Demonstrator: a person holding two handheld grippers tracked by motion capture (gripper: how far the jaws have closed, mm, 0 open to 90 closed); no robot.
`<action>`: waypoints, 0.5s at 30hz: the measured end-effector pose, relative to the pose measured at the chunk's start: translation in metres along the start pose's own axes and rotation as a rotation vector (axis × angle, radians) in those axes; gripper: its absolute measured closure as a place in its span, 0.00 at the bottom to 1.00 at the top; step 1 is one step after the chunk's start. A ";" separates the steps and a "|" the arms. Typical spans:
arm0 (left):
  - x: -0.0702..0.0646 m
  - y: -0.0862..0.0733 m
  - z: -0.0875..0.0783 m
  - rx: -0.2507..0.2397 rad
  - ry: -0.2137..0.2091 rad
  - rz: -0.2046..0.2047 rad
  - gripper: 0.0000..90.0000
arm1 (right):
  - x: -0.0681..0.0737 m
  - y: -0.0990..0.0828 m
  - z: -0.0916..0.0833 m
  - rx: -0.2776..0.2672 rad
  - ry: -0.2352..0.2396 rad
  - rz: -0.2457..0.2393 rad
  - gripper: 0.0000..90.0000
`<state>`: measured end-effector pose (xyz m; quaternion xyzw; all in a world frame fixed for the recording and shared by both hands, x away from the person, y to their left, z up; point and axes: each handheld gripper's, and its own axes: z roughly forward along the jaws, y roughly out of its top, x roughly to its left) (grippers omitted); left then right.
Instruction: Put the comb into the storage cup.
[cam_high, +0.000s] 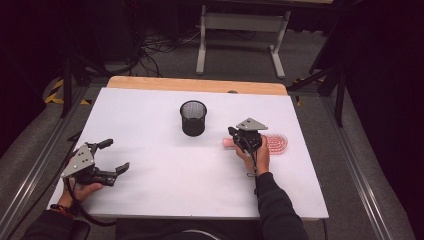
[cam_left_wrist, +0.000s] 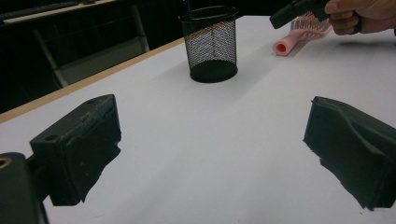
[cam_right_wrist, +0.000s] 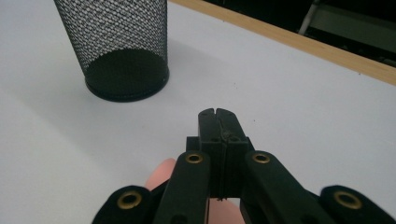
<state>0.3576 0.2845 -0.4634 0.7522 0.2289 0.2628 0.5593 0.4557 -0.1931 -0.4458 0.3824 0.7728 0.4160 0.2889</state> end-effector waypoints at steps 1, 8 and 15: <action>0.000 0.000 0.000 0.000 -0.001 0.001 0.05 | 0.002 -0.001 0.003 0.028 -0.010 -0.007 1.00; 0.000 0.000 0.000 -0.001 -0.009 -0.004 0.05 | 0.005 -0.004 0.009 0.068 -0.017 -0.025 1.00; 0.001 -0.001 0.001 0.001 -0.010 0.000 0.05 | 0.007 -0.006 0.011 0.082 -0.014 -0.024 1.00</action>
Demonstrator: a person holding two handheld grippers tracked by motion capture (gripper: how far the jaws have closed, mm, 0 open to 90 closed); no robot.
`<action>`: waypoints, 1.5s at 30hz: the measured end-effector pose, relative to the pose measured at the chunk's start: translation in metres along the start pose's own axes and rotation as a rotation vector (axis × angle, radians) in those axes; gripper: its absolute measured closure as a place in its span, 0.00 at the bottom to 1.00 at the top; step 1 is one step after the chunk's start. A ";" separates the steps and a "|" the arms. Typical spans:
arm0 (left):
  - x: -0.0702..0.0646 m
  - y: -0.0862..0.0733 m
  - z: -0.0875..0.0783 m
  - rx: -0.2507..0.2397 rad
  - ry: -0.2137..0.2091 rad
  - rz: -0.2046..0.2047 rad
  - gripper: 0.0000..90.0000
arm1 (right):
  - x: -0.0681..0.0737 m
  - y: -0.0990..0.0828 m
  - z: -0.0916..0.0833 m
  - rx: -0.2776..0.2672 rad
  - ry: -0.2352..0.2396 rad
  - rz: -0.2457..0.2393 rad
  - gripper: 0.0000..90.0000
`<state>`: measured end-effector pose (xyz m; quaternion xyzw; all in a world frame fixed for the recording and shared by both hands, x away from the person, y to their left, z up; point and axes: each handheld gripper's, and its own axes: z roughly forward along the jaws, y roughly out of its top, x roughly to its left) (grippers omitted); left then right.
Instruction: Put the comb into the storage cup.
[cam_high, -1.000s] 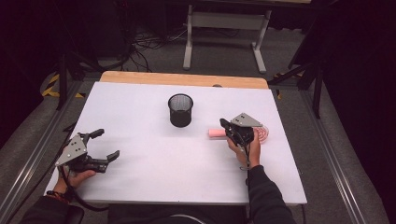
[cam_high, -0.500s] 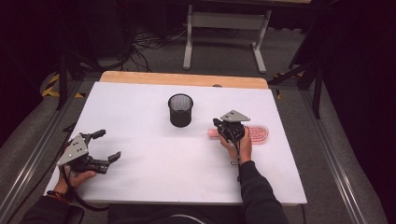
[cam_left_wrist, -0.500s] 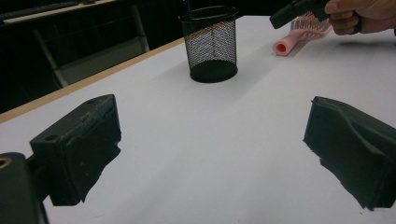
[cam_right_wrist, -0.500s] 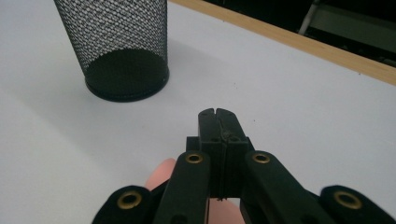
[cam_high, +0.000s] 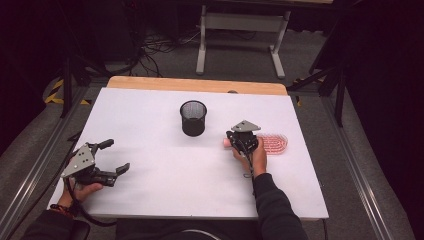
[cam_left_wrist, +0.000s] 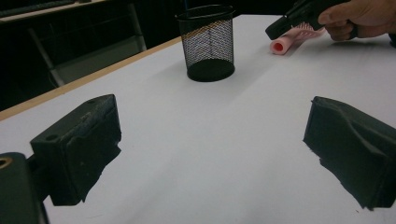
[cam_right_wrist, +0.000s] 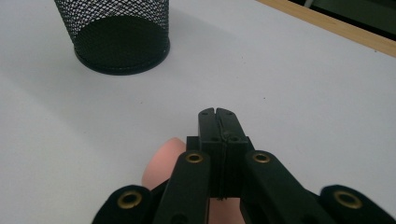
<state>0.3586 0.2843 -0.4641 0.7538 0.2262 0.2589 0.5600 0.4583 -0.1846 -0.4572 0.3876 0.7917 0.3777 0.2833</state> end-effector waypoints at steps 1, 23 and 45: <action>0.000 0.000 0.000 0.001 0.000 0.001 0.06 | 0.000 0.000 0.000 -0.001 0.002 0.001 1.00; 0.001 -0.001 0.000 0.013 0.005 0.002 0.07 | -0.001 0.000 0.000 0.035 0.040 -0.005 1.00; 0.001 -0.002 0.001 0.024 0.000 0.003 0.07 | 0.011 -0.008 -0.029 0.115 0.166 -0.089 1.00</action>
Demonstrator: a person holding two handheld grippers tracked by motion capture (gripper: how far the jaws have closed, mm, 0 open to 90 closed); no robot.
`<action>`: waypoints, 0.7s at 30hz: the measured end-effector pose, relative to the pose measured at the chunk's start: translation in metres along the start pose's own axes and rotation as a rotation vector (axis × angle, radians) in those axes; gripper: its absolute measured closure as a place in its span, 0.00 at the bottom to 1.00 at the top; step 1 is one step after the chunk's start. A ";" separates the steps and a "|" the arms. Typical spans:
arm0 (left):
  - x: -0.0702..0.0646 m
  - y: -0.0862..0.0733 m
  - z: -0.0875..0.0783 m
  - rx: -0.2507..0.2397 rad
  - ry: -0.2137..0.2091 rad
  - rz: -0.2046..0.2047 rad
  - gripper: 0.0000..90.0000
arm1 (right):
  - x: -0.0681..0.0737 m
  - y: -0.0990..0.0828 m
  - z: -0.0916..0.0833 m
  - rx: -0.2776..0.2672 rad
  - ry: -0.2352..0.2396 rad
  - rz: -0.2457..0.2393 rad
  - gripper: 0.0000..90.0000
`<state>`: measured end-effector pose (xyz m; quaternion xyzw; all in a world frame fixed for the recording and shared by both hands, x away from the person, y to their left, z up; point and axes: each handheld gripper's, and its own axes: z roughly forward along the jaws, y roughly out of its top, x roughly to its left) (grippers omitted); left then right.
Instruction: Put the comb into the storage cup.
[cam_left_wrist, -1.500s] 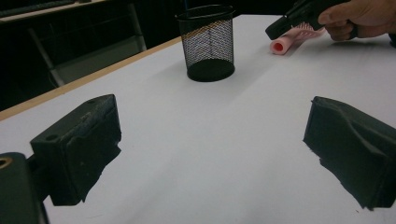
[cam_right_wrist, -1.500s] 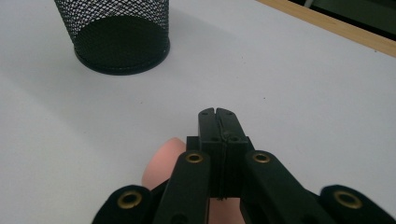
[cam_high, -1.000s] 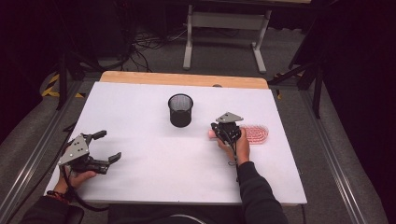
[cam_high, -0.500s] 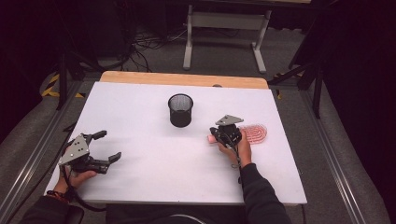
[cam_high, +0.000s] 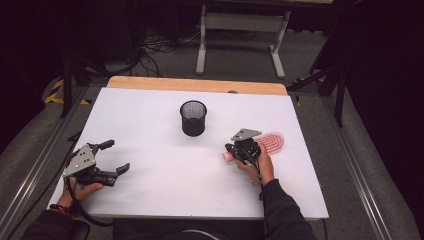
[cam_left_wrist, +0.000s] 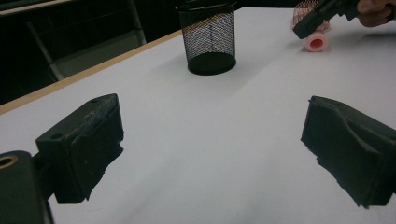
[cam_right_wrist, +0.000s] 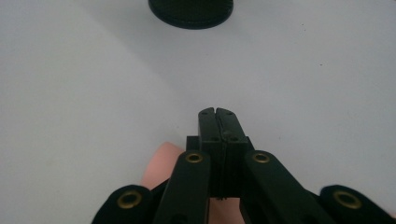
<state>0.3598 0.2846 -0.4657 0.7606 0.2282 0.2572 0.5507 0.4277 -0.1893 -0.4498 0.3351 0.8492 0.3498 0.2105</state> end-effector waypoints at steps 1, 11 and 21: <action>0.000 0.000 0.000 0.002 -0.001 0.000 0.07 | 0.001 -0.001 -0.001 0.003 0.004 -0.006 1.00; 0.000 0.000 0.001 0.007 -0.004 -0.008 0.07 | 0.007 -0.009 -0.015 0.034 0.049 -0.050 1.00; 0.000 -0.001 0.002 0.027 -0.002 -0.003 0.07 | 0.010 -0.017 -0.030 0.081 0.096 -0.088 1.00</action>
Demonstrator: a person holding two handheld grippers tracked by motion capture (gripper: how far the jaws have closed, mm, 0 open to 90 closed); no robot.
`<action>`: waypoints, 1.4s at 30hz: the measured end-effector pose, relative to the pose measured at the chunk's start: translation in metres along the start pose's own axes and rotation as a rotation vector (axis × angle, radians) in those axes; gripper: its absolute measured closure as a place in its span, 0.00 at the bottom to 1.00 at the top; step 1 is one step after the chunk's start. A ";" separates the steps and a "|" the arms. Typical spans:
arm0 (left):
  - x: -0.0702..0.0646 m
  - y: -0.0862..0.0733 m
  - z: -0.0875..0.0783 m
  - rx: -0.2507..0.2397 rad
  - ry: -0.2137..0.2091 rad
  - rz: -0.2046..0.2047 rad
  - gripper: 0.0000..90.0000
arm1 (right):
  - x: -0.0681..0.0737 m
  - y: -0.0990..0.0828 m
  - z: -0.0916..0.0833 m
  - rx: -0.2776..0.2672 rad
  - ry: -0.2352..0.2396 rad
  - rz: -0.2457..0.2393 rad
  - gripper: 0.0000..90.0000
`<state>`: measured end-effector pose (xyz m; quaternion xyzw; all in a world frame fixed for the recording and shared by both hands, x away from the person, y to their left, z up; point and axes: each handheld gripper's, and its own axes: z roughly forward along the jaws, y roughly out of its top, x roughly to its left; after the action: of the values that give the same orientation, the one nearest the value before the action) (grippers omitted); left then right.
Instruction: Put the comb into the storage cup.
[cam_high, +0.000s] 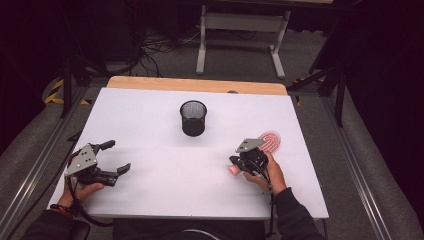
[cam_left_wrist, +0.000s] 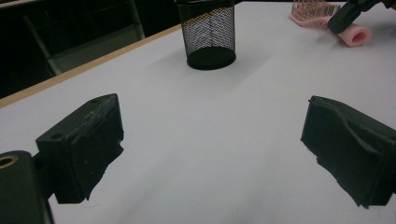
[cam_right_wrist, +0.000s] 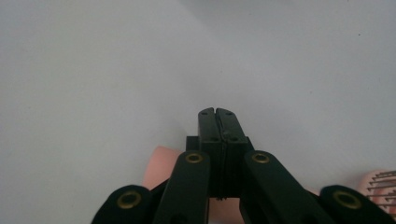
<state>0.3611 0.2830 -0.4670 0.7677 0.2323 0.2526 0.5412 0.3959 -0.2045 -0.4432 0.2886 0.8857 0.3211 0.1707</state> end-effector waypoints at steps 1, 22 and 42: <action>0.000 0.000 0.000 0.000 -0.001 0.000 0.07 | 0.000 -0.001 -0.001 0.004 0.003 -0.002 1.00; 0.001 -0.001 0.001 0.004 -0.005 -0.002 0.07 | 0.007 -0.029 -0.036 0.086 0.063 -0.049 1.00; 0.000 -0.001 0.002 0.009 -0.005 -0.003 0.07 | 0.000 -0.053 -0.061 0.140 0.012 -0.025 1.00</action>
<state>0.3621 0.2821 -0.4682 0.7704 0.2334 0.2487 0.5387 0.3451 -0.2660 -0.4338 0.2869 0.9105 0.2578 0.1489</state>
